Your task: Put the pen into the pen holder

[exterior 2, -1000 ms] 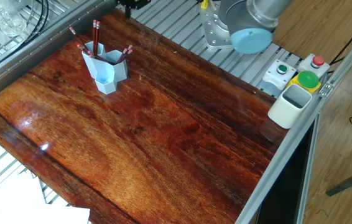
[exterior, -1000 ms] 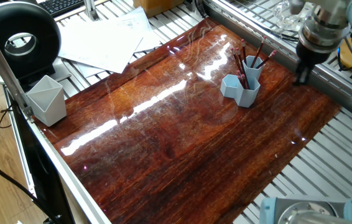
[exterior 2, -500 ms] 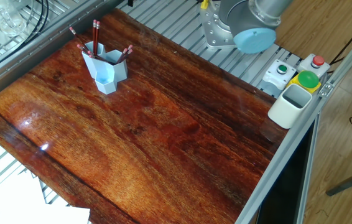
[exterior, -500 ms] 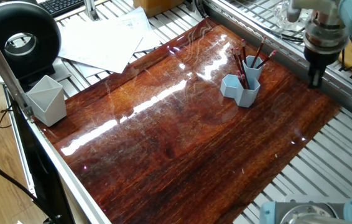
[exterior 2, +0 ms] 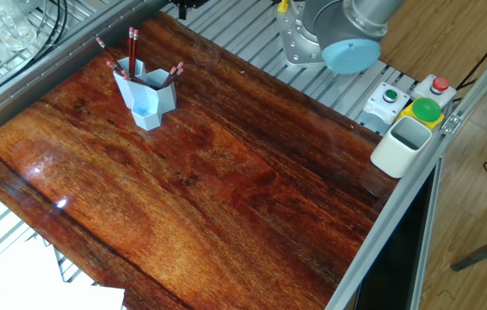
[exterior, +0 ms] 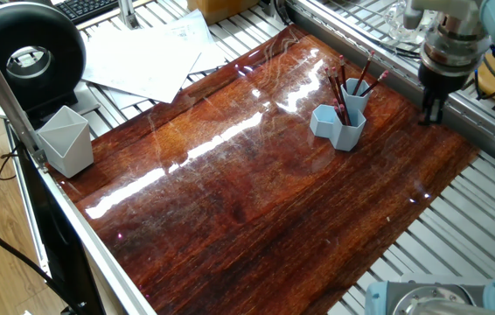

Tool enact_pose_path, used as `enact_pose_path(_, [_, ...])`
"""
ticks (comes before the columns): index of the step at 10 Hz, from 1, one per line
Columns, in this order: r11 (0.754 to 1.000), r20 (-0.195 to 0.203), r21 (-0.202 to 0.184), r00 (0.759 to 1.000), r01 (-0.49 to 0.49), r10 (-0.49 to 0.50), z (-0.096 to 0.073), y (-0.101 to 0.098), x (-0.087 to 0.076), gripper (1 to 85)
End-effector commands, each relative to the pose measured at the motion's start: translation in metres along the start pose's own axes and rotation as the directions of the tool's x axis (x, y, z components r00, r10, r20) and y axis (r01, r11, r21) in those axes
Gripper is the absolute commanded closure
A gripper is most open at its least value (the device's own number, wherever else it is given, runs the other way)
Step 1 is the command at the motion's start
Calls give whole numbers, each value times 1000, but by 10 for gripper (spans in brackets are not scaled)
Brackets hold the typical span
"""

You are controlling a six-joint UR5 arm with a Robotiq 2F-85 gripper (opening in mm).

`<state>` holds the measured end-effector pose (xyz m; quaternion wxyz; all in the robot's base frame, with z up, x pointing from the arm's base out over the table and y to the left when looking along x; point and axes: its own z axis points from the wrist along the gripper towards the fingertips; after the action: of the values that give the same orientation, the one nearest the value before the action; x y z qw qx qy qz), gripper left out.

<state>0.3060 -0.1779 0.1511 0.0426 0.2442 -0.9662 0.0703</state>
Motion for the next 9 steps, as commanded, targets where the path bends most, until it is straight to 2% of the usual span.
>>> enact_pose_path(1, [996,-70,-39,994,-82,79,-48,35,-35,847])
enact_pose_path(2, [991,-88,-43,989,-126,122,-72,58,-55,847])
enact_pose_path(3, [986,-93,-39,983,-165,161,-88,80,-74,847])
enact_pose_path(4, [980,-92,-42,977,-196,192,-95,100,-87,847])
enact_pose_path(5, [968,-56,-79,970,-240,236,-85,118,-102,847])
enact_pose_path(6, [962,-56,-46,962,-269,266,-72,100,-103,847])
enact_pose_path(7, [970,-46,-31,970,-240,238,-64,83,-102,847])
enact_pose_path(8, [985,-26,-4,985,-171,171,-64,74,-105,847])
enact_pose_path(9, [993,26,-31,993,-117,118,-64,79,-119,847])
